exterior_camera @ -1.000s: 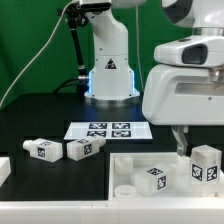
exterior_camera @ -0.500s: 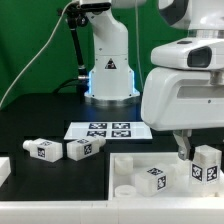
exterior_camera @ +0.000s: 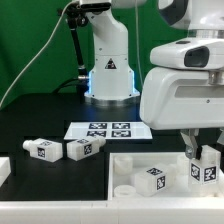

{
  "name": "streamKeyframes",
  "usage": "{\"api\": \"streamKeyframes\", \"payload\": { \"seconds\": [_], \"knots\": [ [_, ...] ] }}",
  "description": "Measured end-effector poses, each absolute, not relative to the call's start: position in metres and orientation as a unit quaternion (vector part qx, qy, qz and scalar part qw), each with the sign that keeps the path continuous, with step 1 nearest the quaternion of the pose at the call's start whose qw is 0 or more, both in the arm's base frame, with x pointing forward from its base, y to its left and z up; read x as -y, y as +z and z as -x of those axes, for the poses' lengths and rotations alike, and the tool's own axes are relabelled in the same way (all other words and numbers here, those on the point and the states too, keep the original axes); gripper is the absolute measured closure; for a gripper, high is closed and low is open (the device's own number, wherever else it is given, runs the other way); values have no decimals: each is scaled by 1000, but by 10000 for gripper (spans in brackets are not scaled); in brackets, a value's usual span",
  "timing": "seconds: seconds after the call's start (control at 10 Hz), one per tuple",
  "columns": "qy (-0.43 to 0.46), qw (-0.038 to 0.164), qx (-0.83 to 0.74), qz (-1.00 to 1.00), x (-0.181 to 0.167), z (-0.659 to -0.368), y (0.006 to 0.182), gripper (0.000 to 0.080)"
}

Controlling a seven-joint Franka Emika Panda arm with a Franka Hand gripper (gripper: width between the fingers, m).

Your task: Assemble one leg

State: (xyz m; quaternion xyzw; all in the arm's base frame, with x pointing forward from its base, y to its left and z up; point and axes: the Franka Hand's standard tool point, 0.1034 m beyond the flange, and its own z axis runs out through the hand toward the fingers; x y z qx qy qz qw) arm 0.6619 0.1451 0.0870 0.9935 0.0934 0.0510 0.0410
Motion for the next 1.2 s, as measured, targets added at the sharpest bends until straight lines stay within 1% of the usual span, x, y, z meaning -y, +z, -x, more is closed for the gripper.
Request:
{"api": "streamKeyframes", "payload": {
  "seconds": [0.3,0.6,0.7,0.8,1.1,1.2],
  "knots": [
    [78,14,99,-992,-145,-666,86,515],
    [73,-9,293,-953,-144,-664,86,515],
    [68,-9,330,-942,-143,-664,85,515],
    [58,-14,378,-924,-140,-665,85,515],
    [51,-19,447,-893,-139,-664,85,515],
    [51,-19,446,-894,-139,-664,85,515]
  ]
}}
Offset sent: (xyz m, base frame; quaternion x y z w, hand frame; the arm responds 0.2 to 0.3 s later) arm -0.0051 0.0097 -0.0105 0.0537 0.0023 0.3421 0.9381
